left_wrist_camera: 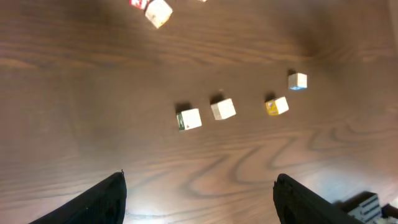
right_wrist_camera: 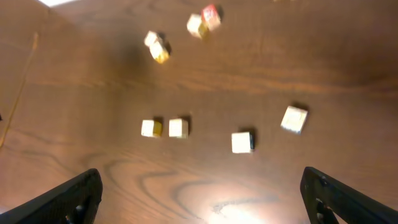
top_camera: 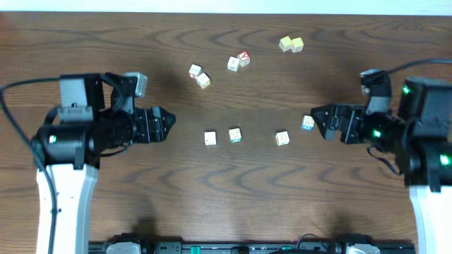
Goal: Lift 4 blocks
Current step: 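Raise both arms and swing the grippers forward toward the blocks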
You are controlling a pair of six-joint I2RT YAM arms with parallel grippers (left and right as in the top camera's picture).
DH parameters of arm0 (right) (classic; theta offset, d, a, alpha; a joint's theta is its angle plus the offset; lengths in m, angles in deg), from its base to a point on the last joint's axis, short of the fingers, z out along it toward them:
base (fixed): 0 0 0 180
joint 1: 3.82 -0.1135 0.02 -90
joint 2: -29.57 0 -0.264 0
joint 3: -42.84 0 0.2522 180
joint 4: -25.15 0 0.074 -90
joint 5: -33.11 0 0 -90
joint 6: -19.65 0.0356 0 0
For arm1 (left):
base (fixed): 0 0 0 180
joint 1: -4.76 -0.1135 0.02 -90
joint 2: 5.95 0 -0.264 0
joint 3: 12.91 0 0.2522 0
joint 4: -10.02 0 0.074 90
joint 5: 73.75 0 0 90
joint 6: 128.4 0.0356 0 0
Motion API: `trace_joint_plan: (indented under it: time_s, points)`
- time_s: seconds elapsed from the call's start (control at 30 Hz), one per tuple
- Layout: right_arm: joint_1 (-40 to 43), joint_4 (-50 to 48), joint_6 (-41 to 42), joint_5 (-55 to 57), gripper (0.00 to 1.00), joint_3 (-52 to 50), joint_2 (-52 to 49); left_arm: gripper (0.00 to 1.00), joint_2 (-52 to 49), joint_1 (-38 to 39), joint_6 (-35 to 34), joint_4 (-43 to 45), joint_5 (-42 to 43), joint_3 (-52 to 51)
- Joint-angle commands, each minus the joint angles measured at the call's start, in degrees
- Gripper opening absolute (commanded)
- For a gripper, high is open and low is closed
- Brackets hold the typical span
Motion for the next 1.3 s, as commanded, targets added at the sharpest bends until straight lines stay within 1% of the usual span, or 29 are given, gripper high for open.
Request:
trace_joint_plan:
  time_s: [0.0, 0.03, 0.1, 0.17, 0.2, 0.23, 0.27, 0.33, 0.37, 0.4, 0.47, 0.5, 0.63, 0.67, 0.7, 0.77, 0.8, 0.9, 1.0, 1.07, 1.17, 1.2, 1.23, 1.27]
  points:
    - [-0.96, 1.95, -1.44, -2.75, 0.99, 0.72, -5.49, 0.76, -1.84, 0.26, -0.15, 0.26, 2.54, 1.57]
    - [-1.31, 1.97, -1.49, -2.62, 0.99, 0.72, -6.21, 0.76, -2.03, 0.37, -0.52, 0.31, 2.8, 1.64]
    - [-3.39, 2.21, -1.38, -0.37, 0.99, 0.72, -9.6, 0.76, -3.08, 1.11, -4.13, -0.98, -0.15, 2.25]
    - [-4.96, 2.4, 0.31, 3.67, 0.99, 0.72, -11.89, 0.76, -4.83, 3.04, -6.93, -3.63, -7.52, 3.67]
    - [-5.88, 2.64, 3.23, 7.78, 0.99, 0.72, -13.33, 0.76, -5.64, 4.13, -8.02, -4.46, -11.54, 4.24]
    - [-7.15, 3.34, 7.93, 13.57, 0.99, 0.72, -15.43, 0.76, -6.58, 6.1, -10.01, -4.96, -17.55, 4.52]
    - [-7.78, 3.72, 9.14, 15.56, 0.99, 0.7, -16.5, 0.76, -7.1, 7.65, -10.84, -5.25, -21.92, 4.48]
    - [-8.76, 3.74, 11.3, 17.33, 0.99, 0.46, -18.25, 0.76, -7.78, 9.29, -13.46, -5.25, -26.45, 4.44]
    - [-9.31, 3.74, 12.87, 16.81, 0.99, 0.17, -19.37, 0.76, -8.44, 9.97, -16.96, -5.25, -29.38, 4.44]
    - [-10.21, 3.65, 13.27, 15.8, 0.99, -0.31, -20.59, 0.76, -9.31, 9.99, -20.96, -5.27, -30.45, 4.35]
    - [-11.47, 3.41, 13.16, 15.74, 0.99, -0.83, -21.99, 0.76, -10.58, 9.99, -23.04, -5.29, -29.92, 3.89]
    - [-12.09, 3.17, 13.0, 15.72, 0.99, -1.07, -22.67, 0.76, -11.34, 9.99, -23.04, -5.25, -28.94, 3.52]
    - [-14.43, 0.61, 10.64, 16.17, 0.99, -2.16, -24.96, 0.76, -15.65, 9.99, -22.97, -5.27, -20.74, 2.75]
    - [-14.91, -0.22, 10.64, 16.7, 0.99, -2.43, -25.55, 0.76, -16.46, 9.99, -22.97, -5.16, -19.78, 2.75]
    - [-15.3, -0.92, 10.64, 16.76, 0.99, -2.6, -26.05, 0.91, -17.62, 9.99, -22.97, -4.92, -19.19, 2.75]
    - [-15.98, -1.77, 10.64, 16.72, 0.97, -2.71, -27.1, 0.91, -19.23, 9.99, -22.51, -4.31, -19.21, 2.75]
    - [-16.57, -2.19, 10.64, 16.52, 0.95, -2.71, -28.02, 0.91, -20.35, 9.99, -22.1, -3.72, -19.23, 2.75]
    - [-18.36, -3.56, 10.58, 16.35, 0.93, -2.71, -29.94, 0.91, -22.86, 9.99, -22.12, -2.51, -18.93, 2.75]
    - [-20.04, -5.03, 10.01, 16.83, 0.92, -2.71, -31.39, 0.91, -23.85, 9.99, -21.59, -1.66, -15.26, 2.75]
    - [-21.18, -6.71, 10.01, 16.94, 0.89, -2.71, -32.87, 0.91, -24.3, 10.03, -18.56, -0.72, -10.88, 2.73]
    - [-22.08, -8.28, 10.01, 16.72, 0.84, -2.71, -34.12, 0.91, -24.37, 10.45, -16.46, -0.46, -10.64, 2.67]
    - [-22.45, -8.87, 10.03, 16.7, 0.8, -2.71, -34.6, 0.91, -24.37, 10.78, -15.17, -0.33, -10.71, 2.67]
    - [-22.88, -9.51, 10.01, 16.46, 0.8, -2.71, -35.06, 0.87, -24.37, 11.08, -14.27, -0.07, -10.93, 2.67]
    - [-23.65, -10.49, 9.99, 15.54, 0.8, -2.71, -35.76, 0.87, -24.37, 11.39, -14.19, 0.55, -11.91, 2.67]
